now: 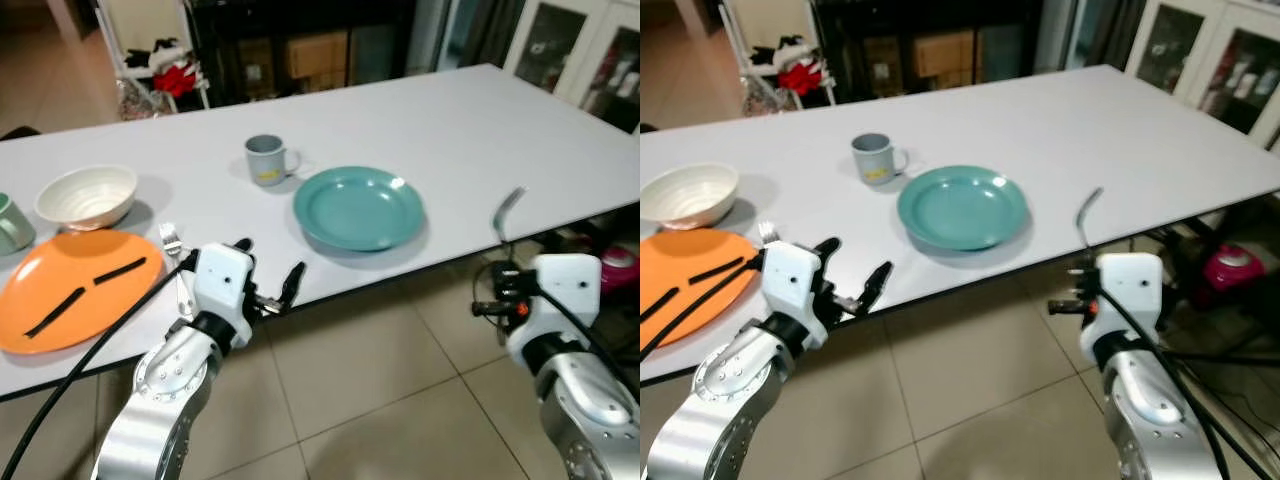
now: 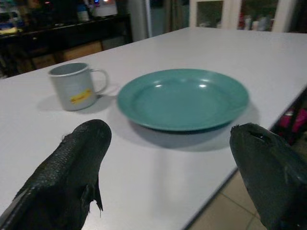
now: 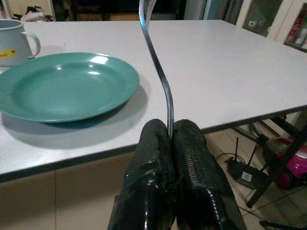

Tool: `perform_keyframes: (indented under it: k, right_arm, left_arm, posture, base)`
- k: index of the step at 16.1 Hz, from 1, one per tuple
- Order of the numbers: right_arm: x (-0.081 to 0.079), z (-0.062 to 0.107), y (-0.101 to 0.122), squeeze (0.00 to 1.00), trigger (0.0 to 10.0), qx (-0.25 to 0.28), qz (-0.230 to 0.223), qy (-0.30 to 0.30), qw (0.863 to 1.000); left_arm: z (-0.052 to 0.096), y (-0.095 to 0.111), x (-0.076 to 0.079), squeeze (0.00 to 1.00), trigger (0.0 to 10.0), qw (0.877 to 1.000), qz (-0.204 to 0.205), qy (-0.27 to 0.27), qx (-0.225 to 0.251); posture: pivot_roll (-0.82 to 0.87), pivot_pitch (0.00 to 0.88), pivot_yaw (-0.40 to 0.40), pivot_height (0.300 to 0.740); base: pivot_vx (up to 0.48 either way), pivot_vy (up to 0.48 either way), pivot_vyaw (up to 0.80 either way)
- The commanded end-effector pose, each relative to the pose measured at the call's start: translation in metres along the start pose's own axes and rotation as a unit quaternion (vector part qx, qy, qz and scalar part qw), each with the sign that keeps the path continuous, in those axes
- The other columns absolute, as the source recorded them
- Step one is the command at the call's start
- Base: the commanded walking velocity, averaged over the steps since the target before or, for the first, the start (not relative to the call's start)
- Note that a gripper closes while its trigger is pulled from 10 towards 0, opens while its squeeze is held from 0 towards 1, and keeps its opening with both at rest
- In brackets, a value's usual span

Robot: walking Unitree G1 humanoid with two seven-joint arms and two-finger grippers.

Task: Setting the table

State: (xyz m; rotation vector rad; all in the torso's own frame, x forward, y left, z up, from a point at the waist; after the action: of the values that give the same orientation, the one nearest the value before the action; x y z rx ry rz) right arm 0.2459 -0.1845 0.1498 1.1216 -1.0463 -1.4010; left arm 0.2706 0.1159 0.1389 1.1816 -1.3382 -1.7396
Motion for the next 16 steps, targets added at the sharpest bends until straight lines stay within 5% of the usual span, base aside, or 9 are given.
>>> perform_keyframes:
  k: [1, 5, 16]
  right_arm:
    - [-0.0050, 0.0002, 0.0035, 0.00, 10.0, 0.008, -0.004, 0.011, 1.000]
    - [-0.0054, 0.0008, 0.0028, 0.00, 10.0, 0.007, -0.006, 0.011, 1.000]
    - [-0.0133, 0.0006, 0.0038, 0.00, 10.0, 0.008, 0.004, 0.038, 0.999]
  left_arm:
    - [0.0005, 0.0005, -0.0039, 0.00, 10.0, 1.000, -0.006, 0.004, 0.000]
    - [0.0006, 0.0006, -0.0020, 0.00, 10.0, 1.000, -0.004, -0.001, 0.001]
    - [0.0008, -0.0001, -0.0025, 0.00, 10.0, 1.000, -0.004, -0.001, 0.002]
  posture:
    - [0.02, 0.002, 0.040, 0.740]
    - [0.02, 0.001, 0.040, 0.740]
    - [0.02, 0.000, 0.036, 0.740]
  base:
    - [0.281, 0.000, -0.44]
    - [0.292, 0.000, -0.72]
    - [0.312, 0.000, 0.00]
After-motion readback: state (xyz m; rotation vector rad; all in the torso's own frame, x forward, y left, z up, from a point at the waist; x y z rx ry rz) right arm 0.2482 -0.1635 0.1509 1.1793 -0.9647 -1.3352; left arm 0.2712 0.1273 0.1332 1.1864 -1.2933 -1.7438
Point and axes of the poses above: a point about 5 cm out from each wrist's last joint towards the gripper, its own z axis pointing back from the gripper into the wrist, its own y axis along the axis of the wrist's last joint, x = y × z, the point moved 4 cm from there along -z, pointing out of the wrist towards the gripper, and after that the axes turned 11 degrees about -z, right-handed, at the moved point
